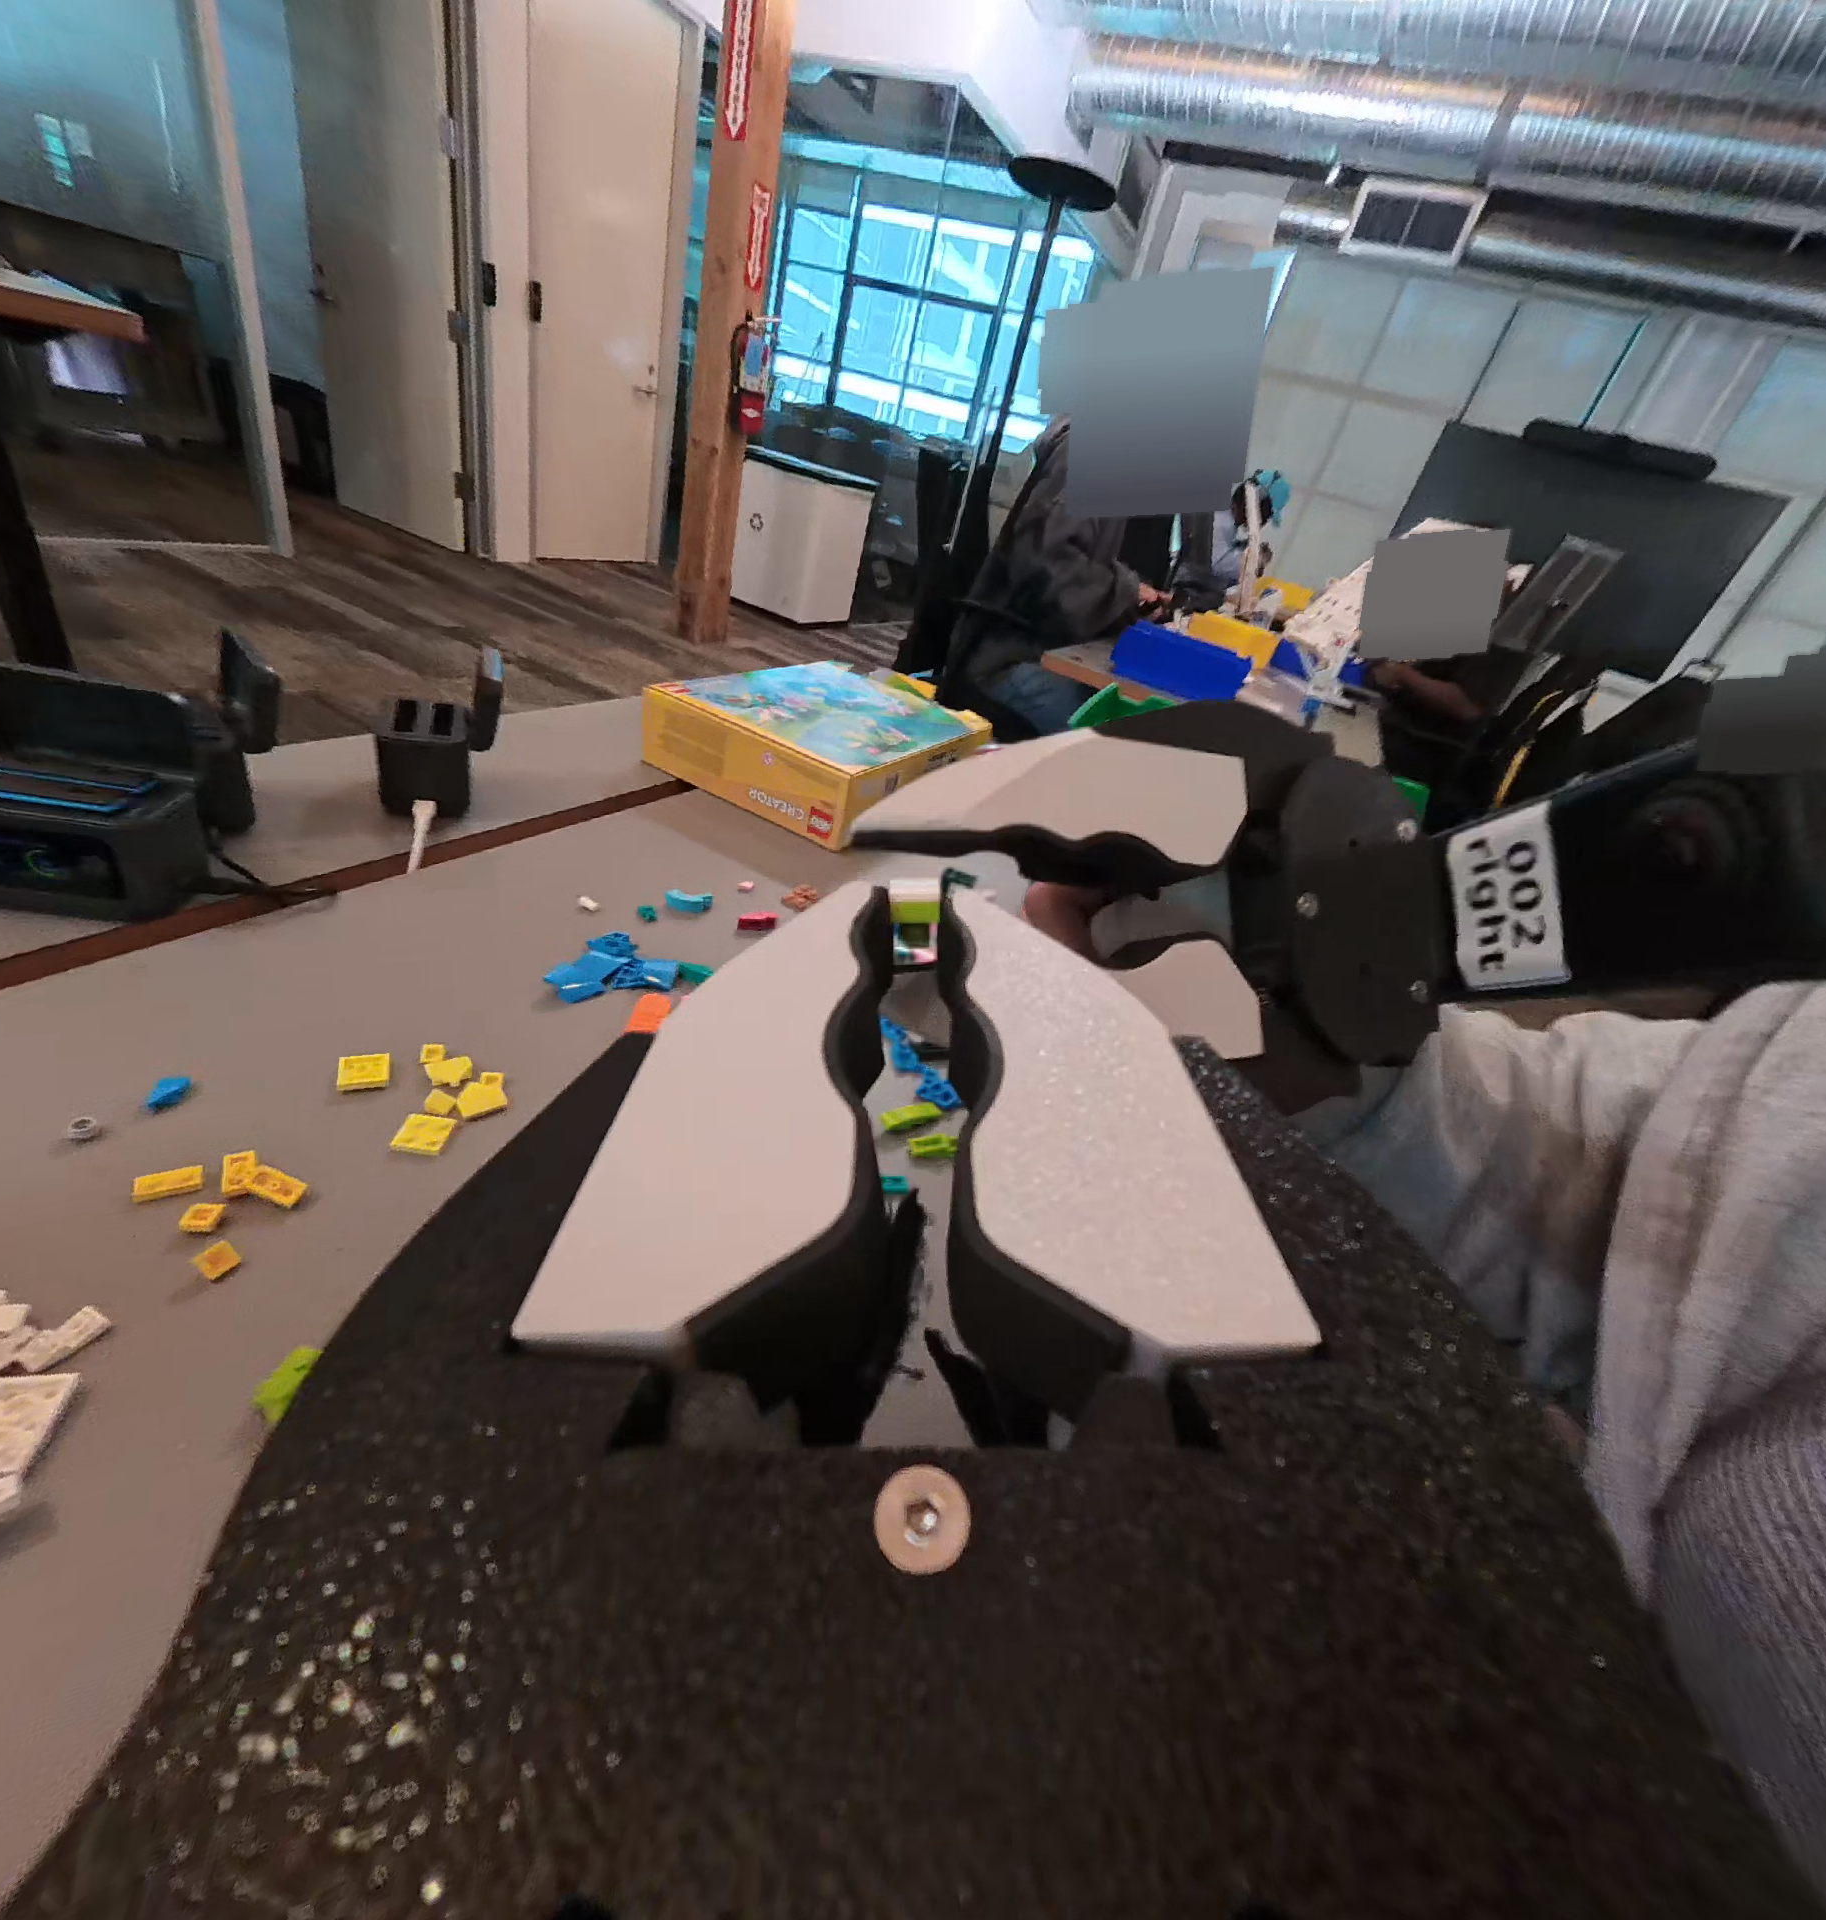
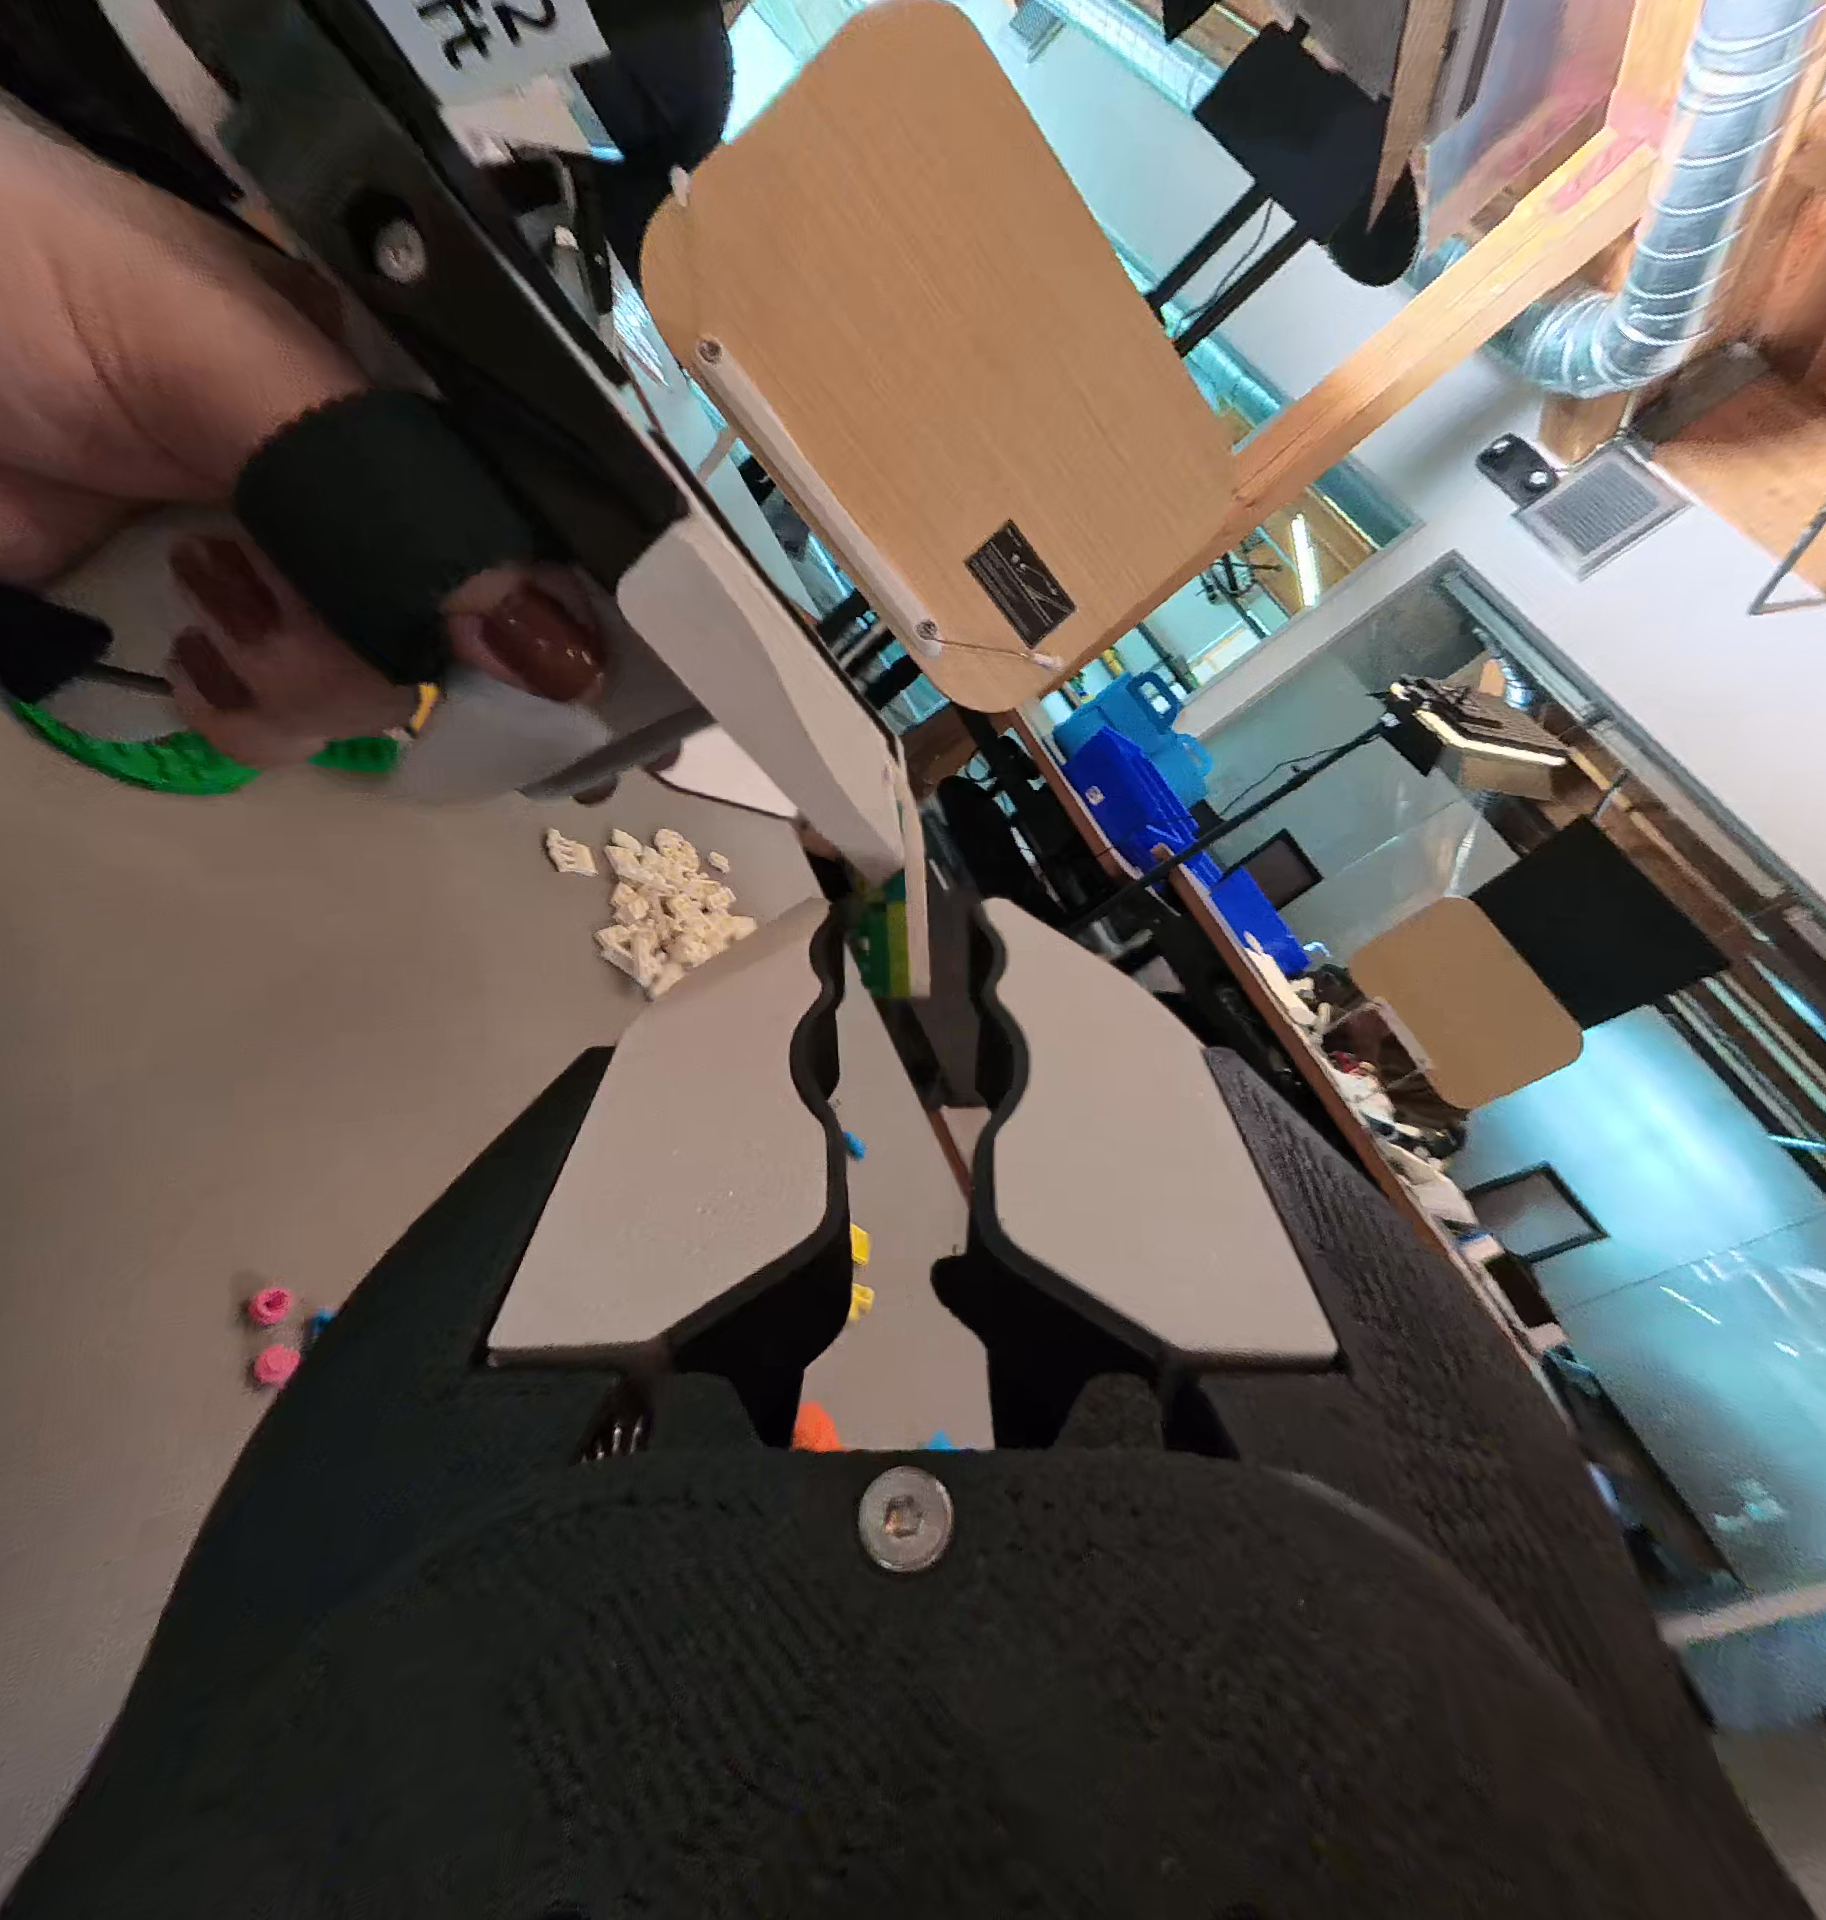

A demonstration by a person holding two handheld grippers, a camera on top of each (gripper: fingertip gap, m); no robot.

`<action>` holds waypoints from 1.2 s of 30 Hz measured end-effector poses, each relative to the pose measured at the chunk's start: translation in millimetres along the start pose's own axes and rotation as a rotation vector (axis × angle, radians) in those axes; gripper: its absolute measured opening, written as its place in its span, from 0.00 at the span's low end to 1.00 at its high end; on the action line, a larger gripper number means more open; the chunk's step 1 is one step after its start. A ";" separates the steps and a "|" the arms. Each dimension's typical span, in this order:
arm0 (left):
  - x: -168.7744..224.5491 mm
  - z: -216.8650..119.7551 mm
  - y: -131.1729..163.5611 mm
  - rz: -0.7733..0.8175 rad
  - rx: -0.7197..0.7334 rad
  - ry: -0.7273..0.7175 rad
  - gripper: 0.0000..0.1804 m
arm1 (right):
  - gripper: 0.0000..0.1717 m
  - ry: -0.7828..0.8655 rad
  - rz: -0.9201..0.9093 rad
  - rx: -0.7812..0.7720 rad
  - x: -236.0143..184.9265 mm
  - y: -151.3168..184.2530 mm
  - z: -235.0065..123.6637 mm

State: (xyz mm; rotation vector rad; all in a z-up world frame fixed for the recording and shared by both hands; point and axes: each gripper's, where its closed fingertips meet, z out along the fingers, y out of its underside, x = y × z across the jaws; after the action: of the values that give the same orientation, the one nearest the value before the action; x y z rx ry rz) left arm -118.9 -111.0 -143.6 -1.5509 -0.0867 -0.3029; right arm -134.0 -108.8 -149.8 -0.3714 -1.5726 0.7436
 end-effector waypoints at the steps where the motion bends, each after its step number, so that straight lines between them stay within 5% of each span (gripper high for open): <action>1: 1.8 -1.3 -1.1 -0.029 0.002 0.024 0.04 | 0.13 0.014 -0.025 -0.008 1.3 0.5 0.1; 8: 8.4 -5.9 -0.4 -0.088 -0.033 0.085 0.04 | 0.06 0.010 -0.091 0.012 -3.6 -7.6 -3.2; 13: 21.4 -18.2 -3.6 -0.012 -0.056 0.189 0.04 | 0.06 -0.352 0.477 0.125 -11.3 -28.5 -16.8; 16: 15.8 -21.5 -5.9 -0.024 -0.068 0.148 0.04 | 0.06 -0.450 0.648 0.163 -2.8 -30.6 -24.4; 18: -2.8 -23.7 -4.4 -0.057 -0.097 0.054 0.04 | 0.06 -0.409 0.602 0.095 4.0 -15.0 -22.5; 24: -2.6 -19.3 2.4 0.010 -0.122 0.070 0.04 | 0.06 -0.337 0.316 -0.009 -1.0 11.9 -18.7; 27: -4.5 -17.0 30.9 -0.025 -0.288 0.033 0.04 | 0.06 -0.369 0.261 0.009 -13.3 14.5 -16.8; 31: -5.8 -26.4 106.7 -0.180 -0.685 -0.032 0.05 | 0.06 -0.426 0.202 0.003 -30.8 22.8 -14.1; 36: -14.8 -39.0 168.9 -0.311 -0.896 -0.099 0.08 | 0.06 -0.531 0.085 0.000 -57.8 31.8 -17.3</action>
State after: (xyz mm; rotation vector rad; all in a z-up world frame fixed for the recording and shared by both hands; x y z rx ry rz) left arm -96.9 -149.1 -312.0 -2.4479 -0.3017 -0.5556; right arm -114.2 -117.7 -214.5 -0.2510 -2.0627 0.9609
